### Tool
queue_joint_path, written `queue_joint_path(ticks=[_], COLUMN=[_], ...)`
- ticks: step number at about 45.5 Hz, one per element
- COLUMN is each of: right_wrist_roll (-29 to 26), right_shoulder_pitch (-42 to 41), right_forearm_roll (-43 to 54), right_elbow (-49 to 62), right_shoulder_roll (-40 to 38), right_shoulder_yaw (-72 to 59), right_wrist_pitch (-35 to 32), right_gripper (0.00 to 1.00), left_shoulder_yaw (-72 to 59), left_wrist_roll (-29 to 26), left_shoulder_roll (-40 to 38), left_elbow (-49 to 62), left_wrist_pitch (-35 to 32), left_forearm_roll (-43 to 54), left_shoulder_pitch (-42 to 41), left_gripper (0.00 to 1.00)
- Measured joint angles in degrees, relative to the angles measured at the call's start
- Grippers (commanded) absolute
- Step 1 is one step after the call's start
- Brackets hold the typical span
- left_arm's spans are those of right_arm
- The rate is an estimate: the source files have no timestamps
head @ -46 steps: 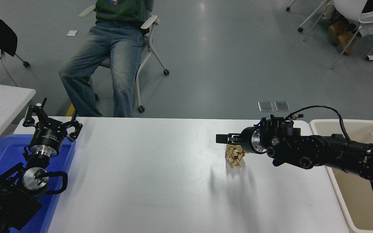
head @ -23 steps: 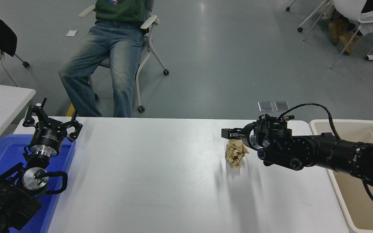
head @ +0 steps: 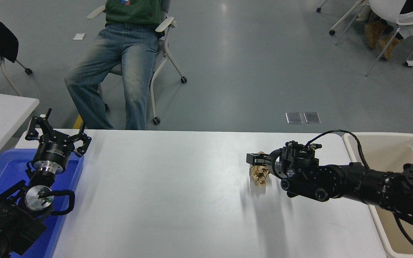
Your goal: Clean the table surface
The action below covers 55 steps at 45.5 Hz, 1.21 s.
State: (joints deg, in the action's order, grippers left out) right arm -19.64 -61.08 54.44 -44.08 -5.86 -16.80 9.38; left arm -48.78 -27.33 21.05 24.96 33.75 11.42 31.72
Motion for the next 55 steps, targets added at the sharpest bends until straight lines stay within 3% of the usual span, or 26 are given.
queue_joint_path(ticks=[31,33,35,36,38,39,41,43,55], right_wrist_roll=[1.52,1.85,2.22,2.36,2.83,3.01,3.48,3.93,5.64], right_shoulder_pitch=[4.66,4.88,5.05,5.10,5.19,5.22,5.27,5.27,4.98], right_forearm_roll=[0.10,0.10,0.11,0.11,0.11,0.12,0.12,0.13,0.10], right_elbow=[8.41,8.82,9.17,9.32,9.61,9.71,9.89,9.99,10.22], right_shoulder_roll=[5.13,5.28,5.38,5.42,5.51,5.55,5.61,5.66,5.81], right_shoulder_yaw=[-0.54,-0.63,-0.73,-0.77,-0.87,-0.91,-1.03,-1.22,-2.38], right_wrist_pitch=[2.99,3.19,3.36,3.42,3.53,3.55,3.56,3.56,3.32], right_gripper=[0.99,0.94,0.80,0.71,0.39,0.29,0.18,0.00,0.00], left_shoulder_yaw=[0.00,0.00,0.00,0.00,0.00,0.00,0.00,0.00,0.00], left_wrist_roll=[0.00,0.00,0.00,0.00,0.00,0.00,0.00,0.00,0.00], left_shoulder_roll=[0.02,0.02,0.02,0.02,0.02,0.02,0.02,0.02,0.03], left_elbow=[0.00,0.00,0.00,0.00,0.00,0.00,0.00,0.00,0.00], left_wrist_pitch=[0.00,0.00,0.00,0.00,0.00,0.00,0.00,0.00,0.00], left_forearm_roll=[0.00,0.00,0.00,0.00,0.00,0.00,0.00,0.00,0.00], left_shoulder_pitch=[0.00,0.00,0.00,0.00,0.00,0.00,0.00,0.00,0.00], left_gripper=[1.00,1.00,1.00,1.00,1.00,1.00,1.00,1.00,1.00])
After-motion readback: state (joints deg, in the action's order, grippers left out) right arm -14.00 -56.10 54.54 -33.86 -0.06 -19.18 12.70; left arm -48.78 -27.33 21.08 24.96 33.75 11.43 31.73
